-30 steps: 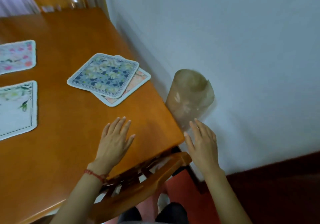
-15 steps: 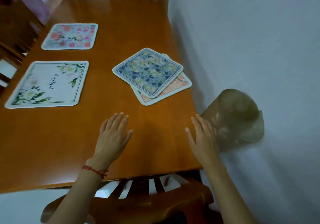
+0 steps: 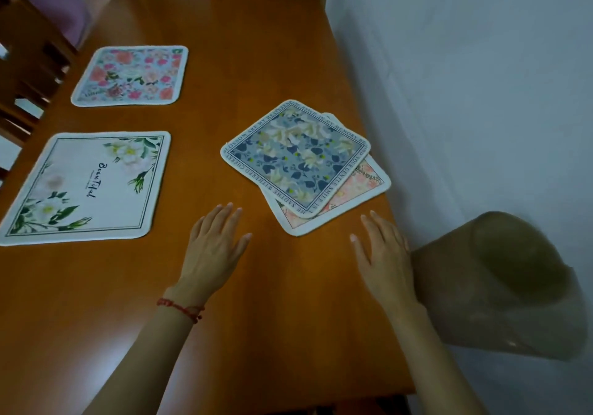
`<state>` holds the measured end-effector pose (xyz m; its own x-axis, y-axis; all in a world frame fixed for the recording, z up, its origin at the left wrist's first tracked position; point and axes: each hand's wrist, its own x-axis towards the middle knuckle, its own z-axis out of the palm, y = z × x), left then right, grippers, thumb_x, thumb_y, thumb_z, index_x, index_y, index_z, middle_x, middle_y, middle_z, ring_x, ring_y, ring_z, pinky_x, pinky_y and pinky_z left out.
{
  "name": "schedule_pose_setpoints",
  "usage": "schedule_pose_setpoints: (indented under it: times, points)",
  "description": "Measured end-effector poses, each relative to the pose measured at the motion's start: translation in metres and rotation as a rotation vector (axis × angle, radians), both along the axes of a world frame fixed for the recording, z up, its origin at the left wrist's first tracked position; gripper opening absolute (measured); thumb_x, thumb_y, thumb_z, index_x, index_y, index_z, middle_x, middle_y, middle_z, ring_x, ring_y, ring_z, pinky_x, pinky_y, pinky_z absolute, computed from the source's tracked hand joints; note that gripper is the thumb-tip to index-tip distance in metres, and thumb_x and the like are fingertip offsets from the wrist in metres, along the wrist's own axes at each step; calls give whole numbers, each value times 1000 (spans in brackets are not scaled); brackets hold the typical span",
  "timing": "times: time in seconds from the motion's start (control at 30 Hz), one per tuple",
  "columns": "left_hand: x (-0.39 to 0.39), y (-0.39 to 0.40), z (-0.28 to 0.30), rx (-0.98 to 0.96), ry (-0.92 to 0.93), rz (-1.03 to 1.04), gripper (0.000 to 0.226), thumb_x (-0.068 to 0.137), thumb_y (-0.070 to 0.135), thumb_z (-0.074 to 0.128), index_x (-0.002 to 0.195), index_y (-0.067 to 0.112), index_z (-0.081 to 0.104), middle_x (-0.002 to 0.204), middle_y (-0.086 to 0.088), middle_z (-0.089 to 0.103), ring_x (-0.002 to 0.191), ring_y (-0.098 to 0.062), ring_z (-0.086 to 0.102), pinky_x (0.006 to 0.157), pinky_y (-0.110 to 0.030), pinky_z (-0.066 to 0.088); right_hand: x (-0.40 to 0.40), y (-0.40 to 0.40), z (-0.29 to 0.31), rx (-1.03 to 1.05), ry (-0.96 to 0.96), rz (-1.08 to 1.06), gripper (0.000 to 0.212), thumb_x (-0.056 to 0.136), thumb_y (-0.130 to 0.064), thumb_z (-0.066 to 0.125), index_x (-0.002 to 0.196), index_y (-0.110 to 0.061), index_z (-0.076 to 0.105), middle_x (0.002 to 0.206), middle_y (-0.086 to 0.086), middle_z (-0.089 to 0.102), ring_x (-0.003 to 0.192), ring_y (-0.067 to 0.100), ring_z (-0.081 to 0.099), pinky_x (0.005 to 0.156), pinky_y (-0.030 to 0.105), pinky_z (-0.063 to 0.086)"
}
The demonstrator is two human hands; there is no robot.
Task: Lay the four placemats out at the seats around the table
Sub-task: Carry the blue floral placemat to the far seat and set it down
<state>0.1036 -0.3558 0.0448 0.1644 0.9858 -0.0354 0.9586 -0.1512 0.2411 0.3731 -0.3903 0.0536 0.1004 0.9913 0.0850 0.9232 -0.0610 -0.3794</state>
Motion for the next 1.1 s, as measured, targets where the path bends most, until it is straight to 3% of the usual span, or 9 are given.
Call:
schedule_pose_setpoints:
  times: [0.23,0.5,0.63,0.87,0.93,1.0,1.03,1.1]
  points:
    - [-5,82,-17,33,-100,16,61,94,48,32,140,9,36,148,-12,35,139,-28,26,111,-45,22,-18,55,-24,-21,224,-58,47,94,-32,47,136,-12,43,141,7,42,131,19,34,105,34,31]
    - [-8,158,-32,-10,-399,100,46,96,28,43,137,7,40,143,-14,41,133,-29,33,106,-40,29,-35,108,-45,-34,663,-271,37,91,-20,54,128,-13,52,128,4,53,117,15,47,96,30,43]
    - [-16,191,-45,-63,-448,161,45,96,25,45,137,7,40,142,-15,43,131,-31,37,105,-45,34,-35,124,-59,-87,861,-413,35,91,-21,55,125,-15,55,121,2,57,110,16,53,92,34,47]
    - [-26,230,-56,-89,-385,231,47,95,26,47,138,7,39,142,-15,42,131,-32,36,105,-45,33,-32,130,-83,-132,901,-464,32,90,-20,55,122,-16,57,116,3,61,106,18,57,90,36,49]
    - [-27,237,-59,-127,-367,246,47,95,26,47,137,6,40,141,-16,43,128,-33,40,99,-42,39,-32,132,-86,-120,937,-461,24,90,-16,55,114,-16,62,110,2,64,104,17,59,86,31,49]
    - [-27,242,-61,-163,-372,235,41,95,24,47,132,5,45,135,-17,49,111,-31,51,78,-27,46,-35,135,-85,-107,999,-472,18,90,-10,53,101,-19,65,99,-3,66,97,12,61,77,23,49]
    - [-26,244,-62,-167,-373,226,38,95,23,47,129,5,47,131,-17,52,99,-26,53,69,-22,44,-35,136,-85,-100,1021,-484,19,90,-9,53,100,-19,65,97,-5,66,94,10,61,74,20,47]
    - [-24,245,-61,-168,-378,240,39,96,21,46,130,4,46,130,-17,53,88,-19,47,66,-22,41,-36,139,-83,-93,1054,-512,20,90,-8,53,103,-16,65,95,-4,66,89,7,61,71,18,47]
